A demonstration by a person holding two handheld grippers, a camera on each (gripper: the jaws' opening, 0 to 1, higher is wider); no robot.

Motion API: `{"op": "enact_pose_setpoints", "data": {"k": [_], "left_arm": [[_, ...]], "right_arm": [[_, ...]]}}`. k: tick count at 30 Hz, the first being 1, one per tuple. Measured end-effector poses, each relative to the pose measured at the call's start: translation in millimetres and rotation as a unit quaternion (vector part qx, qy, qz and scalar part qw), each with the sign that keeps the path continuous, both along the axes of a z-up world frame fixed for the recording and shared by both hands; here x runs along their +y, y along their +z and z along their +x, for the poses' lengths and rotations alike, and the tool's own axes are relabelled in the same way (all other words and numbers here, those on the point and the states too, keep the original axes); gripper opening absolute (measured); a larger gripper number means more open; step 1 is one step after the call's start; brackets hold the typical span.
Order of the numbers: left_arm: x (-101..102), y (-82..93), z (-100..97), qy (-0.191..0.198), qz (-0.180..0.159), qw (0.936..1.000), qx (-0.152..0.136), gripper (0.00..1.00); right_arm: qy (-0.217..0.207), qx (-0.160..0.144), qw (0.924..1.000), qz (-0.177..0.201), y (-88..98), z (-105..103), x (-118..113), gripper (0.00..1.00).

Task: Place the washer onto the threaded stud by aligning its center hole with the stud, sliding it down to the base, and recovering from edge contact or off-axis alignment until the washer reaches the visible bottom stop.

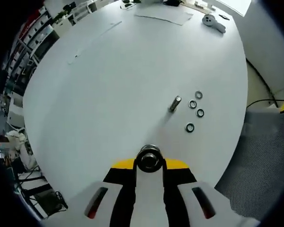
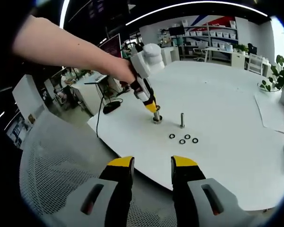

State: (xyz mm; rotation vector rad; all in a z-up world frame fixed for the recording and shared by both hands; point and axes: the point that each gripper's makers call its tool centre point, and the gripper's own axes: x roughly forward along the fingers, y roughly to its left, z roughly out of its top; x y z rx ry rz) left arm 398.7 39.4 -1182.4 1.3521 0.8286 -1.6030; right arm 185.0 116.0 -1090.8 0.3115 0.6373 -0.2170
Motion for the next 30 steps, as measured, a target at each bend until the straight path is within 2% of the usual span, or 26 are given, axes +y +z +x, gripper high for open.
{"op": "enact_pose_setpoints", "data": {"k": [11,15,17,19,21,23,25,27,30], "left_arm": [[3.8,-17.9,-5.6,-0.007,0.025,0.9996,-0.012,0.19],[-0.3,-29.6,1.9,-0.003,0.034,0.9993,-0.016,0.19],[-3.1,-28.0,-2.4,-0.005,0.037,0.9992,-0.018,0.19],[11.5,-19.5,-22.1,-0.008,0.041,0.9989,-0.022,0.19],[-0.7,-39.9,-2.6,-0.013,0.045,0.9986,-0.026,0.19],[5.8,-36.9,-12.5,-0.013,0.049,0.9984,-0.028,0.19],[2.6,-45.2,-4.0,-0.012,0.054,0.9980,-0.032,0.19],[-4.7,-42.7,-4.9,-0.010,0.050,0.9982,-0.032,0.19],[-1.7,-47.0,-0.7,-0.002,0.052,0.9983,-0.026,0.19]], "right_arm": [[-0.001,0.003,1.0000,-0.001,-0.5,-1.1,-0.1,0.34],[0.000,0.004,1.0000,-0.001,-0.9,-0.5,-0.1,0.34],[-0.002,0.003,1.0000,-0.001,-0.7,-0.5,-0.8,0.34],[-0.003,0.004,1.0000,-0.001,-1.2,-0.4,-1.4,0.34],[-0.003,0.005,1.0000,-0.002,-1.6,-0.7,-1.7,0.34],[-0.004,0.006,1.0000,-0.002,-1.7,-0.8,-2.0,0.34],[-0.005,0.006,1.0000,-0.002,-1.8,-1.0,-2.4,0.34],[-0.005,0.006,1.0000,-0.002,-1.8,-1.3,-2.6,0.33],[-0.007,0.007,1.0000,-0.003,-1.6,-1.9,-3.2,0.33]]}}
